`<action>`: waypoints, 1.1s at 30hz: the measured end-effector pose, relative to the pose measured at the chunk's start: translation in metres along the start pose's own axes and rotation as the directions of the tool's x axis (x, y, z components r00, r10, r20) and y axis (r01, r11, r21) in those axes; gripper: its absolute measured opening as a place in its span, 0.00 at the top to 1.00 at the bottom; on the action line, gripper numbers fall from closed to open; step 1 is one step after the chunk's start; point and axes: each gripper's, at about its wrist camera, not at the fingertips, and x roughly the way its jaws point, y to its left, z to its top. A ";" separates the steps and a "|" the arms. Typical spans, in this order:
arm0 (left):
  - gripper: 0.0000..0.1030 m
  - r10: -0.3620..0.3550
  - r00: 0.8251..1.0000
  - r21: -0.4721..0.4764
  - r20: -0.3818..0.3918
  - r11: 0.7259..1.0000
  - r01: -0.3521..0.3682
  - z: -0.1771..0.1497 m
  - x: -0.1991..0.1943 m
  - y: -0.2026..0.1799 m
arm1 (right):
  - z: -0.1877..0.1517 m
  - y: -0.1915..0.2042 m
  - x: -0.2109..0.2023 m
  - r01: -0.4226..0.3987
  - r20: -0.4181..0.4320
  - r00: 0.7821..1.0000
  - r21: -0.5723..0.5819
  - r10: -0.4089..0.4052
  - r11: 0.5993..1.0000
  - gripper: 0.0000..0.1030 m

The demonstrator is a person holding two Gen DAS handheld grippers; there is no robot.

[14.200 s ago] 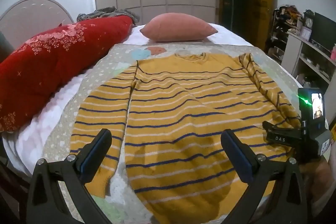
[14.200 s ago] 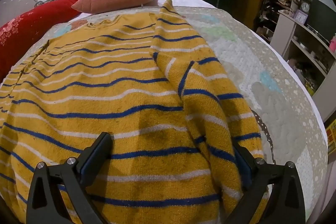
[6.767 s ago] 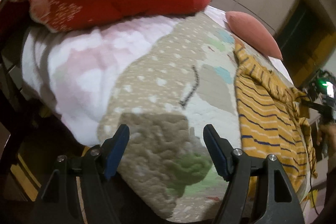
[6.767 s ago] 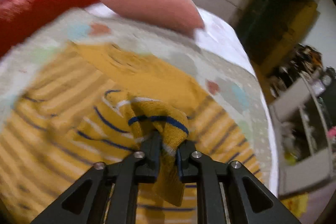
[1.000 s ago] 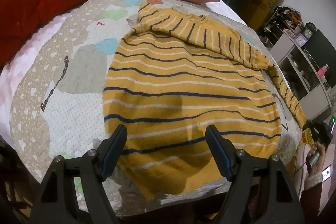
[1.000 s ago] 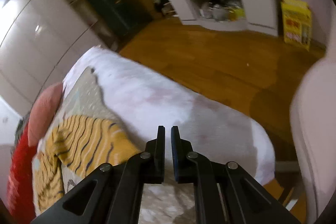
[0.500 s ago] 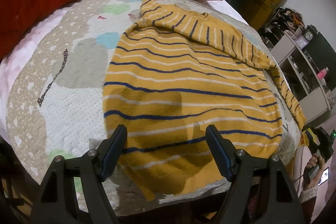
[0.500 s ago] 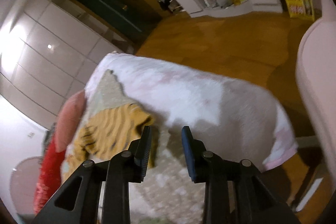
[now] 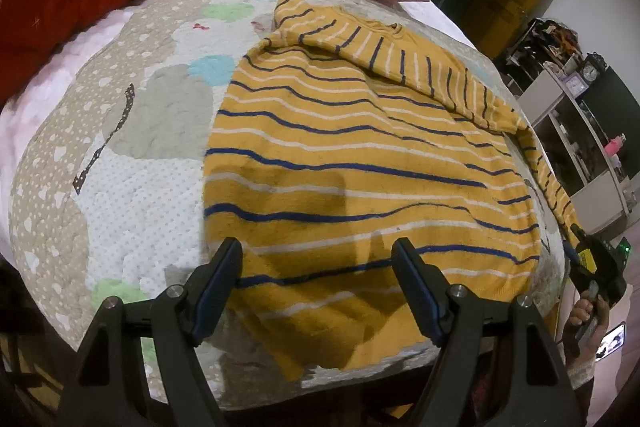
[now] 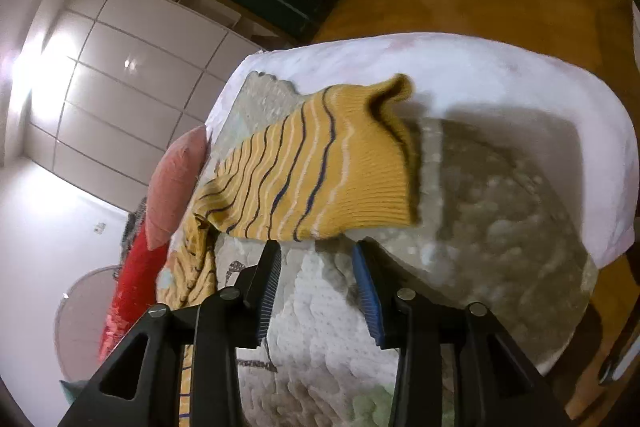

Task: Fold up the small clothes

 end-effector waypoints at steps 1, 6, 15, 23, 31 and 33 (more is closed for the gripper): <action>0.26 0.001 1.000 -0.002 -0.003 1.000 -0.001 -0.001 0.002 0.000 | 0.002 0.004 0.004 0.020 0.009 1.000 -0.002 -0.020 1.000 0.55; 0.26 0.000 1.000 0.006 -0.003 1.000 0.000 0.000 0.004 -0.001 | 0.022 0.013 0.035 0.088 0.060 0.994 0.019 -0.089 0.996 0.54; 0.26 -0.001 1.000 0.015 0.003 1.000 0.001 0.001 0.003 -0.002 | 0.051 0.047 0.069 0.184 0.081 0.981 -0.067 -0.179 0.981 0.94; 0.25 -0.025 1.000 0.019 0.017 1.000 0.024 0.001 -0.001 -0.002 | 0.075 0.087 0.041 0.196 0.164 0.972 -0.161 -0.170 0.967 0.95; 0.26 -0.015 0.998 -0.040 0.055 0.999 0.017 0.005 -0.013 0.020 | 0.098 0.160 0.027 0.157 0.196 0.975 -0.284 -0.103 0.946 0.95; 0.25 -0.016 0.997 -0.065 0.079 0.998 0.021 0.005 -0.021 0.029 | 0.101 0.188 0.031 0.141 0.191 0.978 -0.327 -0.080 0.934 0.95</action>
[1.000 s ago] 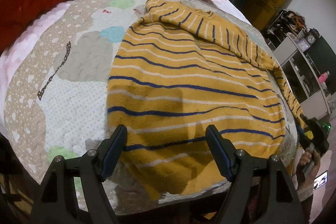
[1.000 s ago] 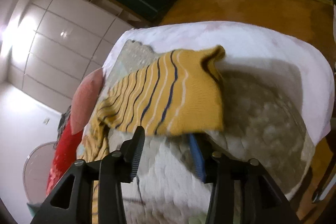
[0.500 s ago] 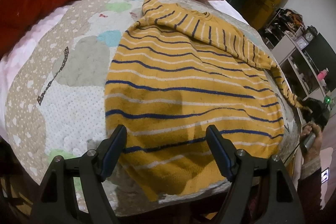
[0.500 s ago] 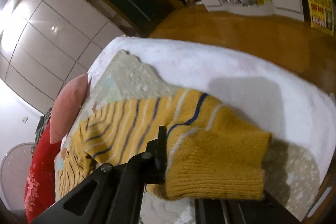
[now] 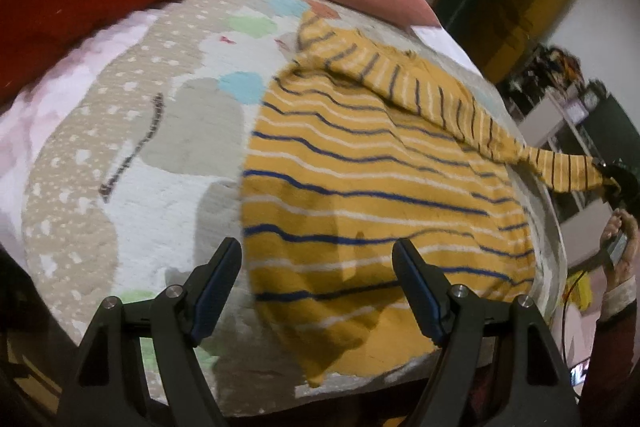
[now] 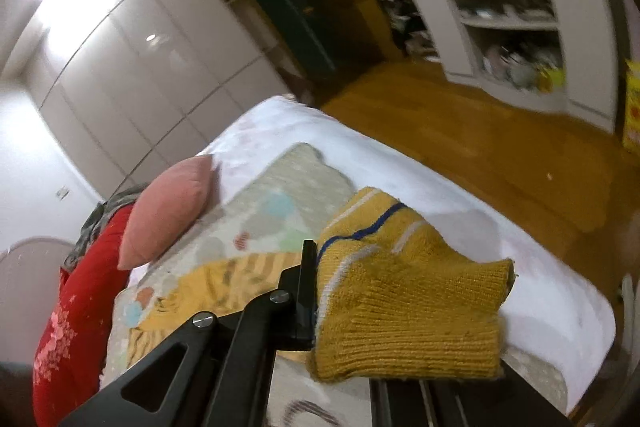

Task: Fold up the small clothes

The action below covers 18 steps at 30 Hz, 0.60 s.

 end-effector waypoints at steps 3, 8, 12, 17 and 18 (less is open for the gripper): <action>0.24 0.006 0.999 -0.026 0.037 1.000 -0.005 0.000 -0.010 0.015 | 0.014 0.054 0.009 -0.039 -0.004 0.999 -0.094 0.039 0.995 0.95; 0.24 0.052 0.997 -0.091 0.062 0.995 -0.047 -0.005 -0.016 0.054 | 0.003 0.172 0.043 -0.128 -0.080 0.991 -0.270 0.110 0.954 0.95; 0.24 0.082 0.994 -0.164 0.073 0.984 -0.069 -0.012 -0.020 0.090 | -0.041 0.259 0.083 -0.220 -0.186 0.969 -0.366 0.160 0.904 0.95; 0.24 0.128 0.988 -0.247 0.091 0.964 -0.102 -0.021 -0.027 0.134 | -0.133 0.360 0.149 -0.330 -0.366 0.914 -0.427 0.173 0.842 0.95; 0.24 0.132 0.987 -0.268 0.092 0.958 -0.103 -0.024 -0.029 0.144 | -0.150 0.366 0.158 -0.340 -0.388 0.906 -0.437 0.167 0.833 0.95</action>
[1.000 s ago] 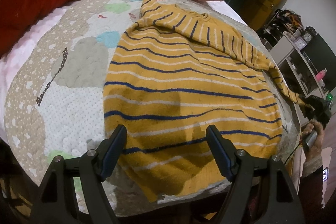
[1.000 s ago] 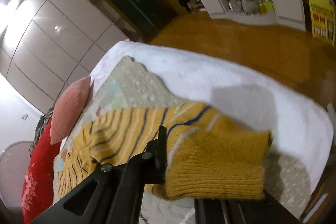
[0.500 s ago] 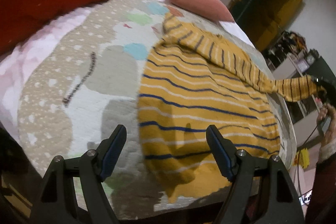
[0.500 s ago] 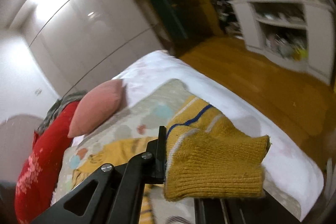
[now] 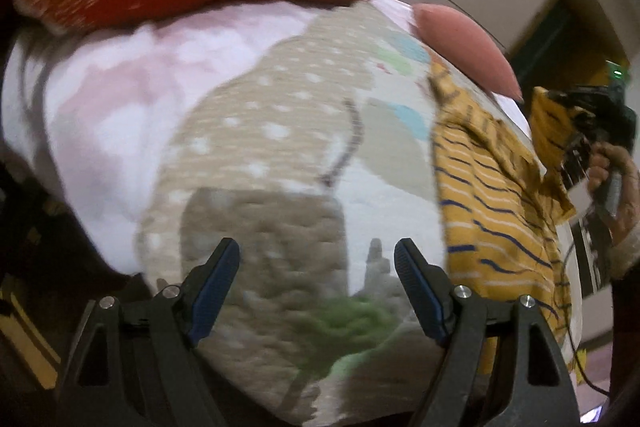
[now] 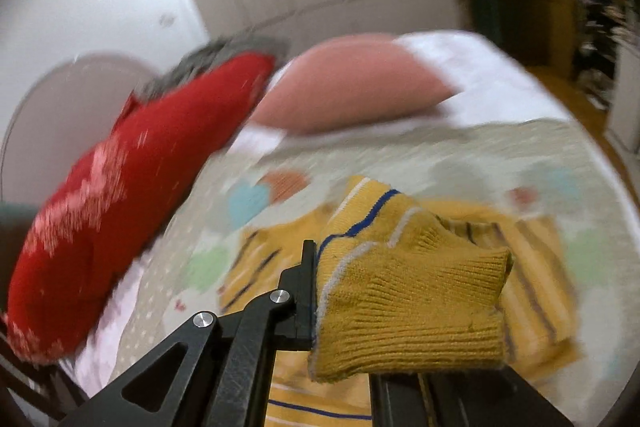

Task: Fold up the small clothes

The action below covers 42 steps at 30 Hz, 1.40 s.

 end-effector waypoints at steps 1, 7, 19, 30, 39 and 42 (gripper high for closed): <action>0.24 0.002 1.000 -0.012 0.002 1.000 -0.002 0.000 -0.001 0.006 | -0.008 0.017 0.019 -0.004 -0.028 1.000 -0.025 0.003 1.000 0.95; 0.24 0.017 1.000 -0.060 0.019 0.998 -0.016 0.000 -0.006 0.035 | -0.059 0.082 0.121 -0.062 -0.241 0.970 -0.102 0.036 0.993 0.92; 0.23 0.010 0.999 -0.035 0.031 0.999 -0.009 -0.004 -0.018 0.021 | -0.107 0.119 0.076 -0.257 -0.303 0.938 -0.294 0.165 0.921 0.45; 0.23 -0.007 1.000 0.025 0.013 1.000 0.007 -0.009 -0.020 -0.011 | -0.107 -0.108 0.027 0.239 -0.248 0.932 -0.123 -0.263 0.963 0.45; 0.23 -0.008 1.000 0.077 0.002 0.997 0.008 -0.012 -0.021 -0.036 | -0.114 -0.242 -0.004 0.210 -0.217 0.967 0.362 -0.137 0.908 0.74; 0.23 -0.009 1.000 0.089 -0.003 0.996 0.009 -0.014 -0.021 -0.039 | -0.127 -0.273 -0.007 0.069 -0.145 0.989 0.573 0.018 0.817 0.74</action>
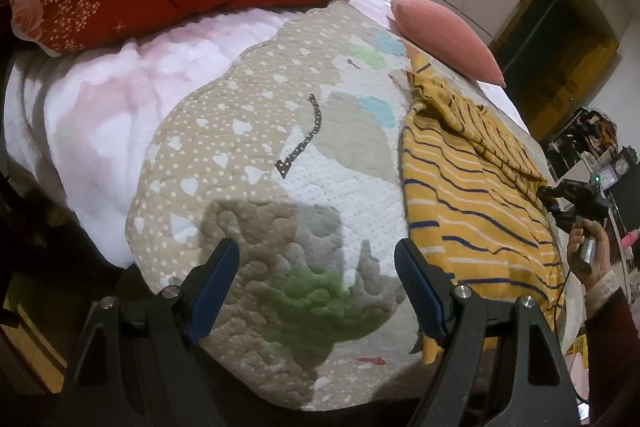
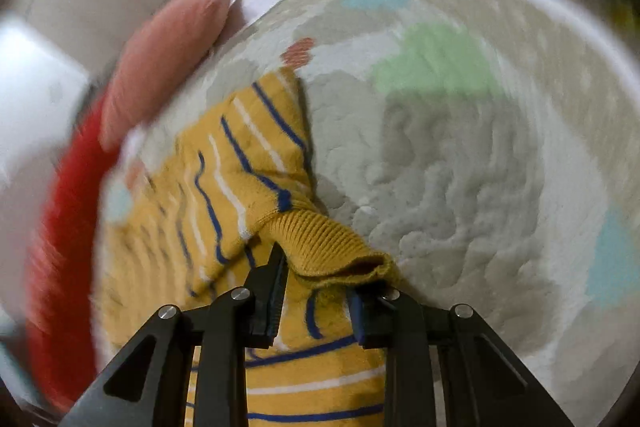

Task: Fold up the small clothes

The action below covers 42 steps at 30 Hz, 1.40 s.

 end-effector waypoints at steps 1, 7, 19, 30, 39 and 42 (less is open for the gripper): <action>0.23 0.001 1.000 0.001 -0.002 1.000 0.000 0.000 0.000 0.000 | 0.000 -0.008 0.000 -0.041 -0.002 0.999 0.039 0.041 0.998 0.74; 0.23 -0.013 1.000 -0.016 -0.019 1.000 0.013 -0.001 0.003 0.000 | -0.010 -0.024 -0.010 -0.152 0.012 0.988 0.124 0.152 0.980 0.68; 0.23 -0.038 0.994 0.075 -0.101 0.996 0.046 -0.011 0.021 -0.038 | -0.109 -0.025 -0.129 0.090 0.153 0.987 -0.242 -0.054 0.966 0.41; 0.23 -0.078 0.992 0.269 -0.095 0.958 0.101 -0.037 0.002 -0.112 | -0.178 -0.058 -0.166 0.270 0.264 0.947 -0.340 -0.185 0.901 0.38; 0.23 -0.084 0.995 0.308 -0.052 0.947 0.096 -0.045 -0.021 -0.121 | -0.200 -0.065 -0.175 0.212 0.261 0.956 -0.311 -0.131 0.927 0.34; 0.23 -0.078 0.996 0.310 -0.042 0.947 0.087 -0.047 -0.025 -0.120 | -0.204 -0.058 -0.175 0.229 0.266 0.954 -0.341 -0.140 0.912 0.33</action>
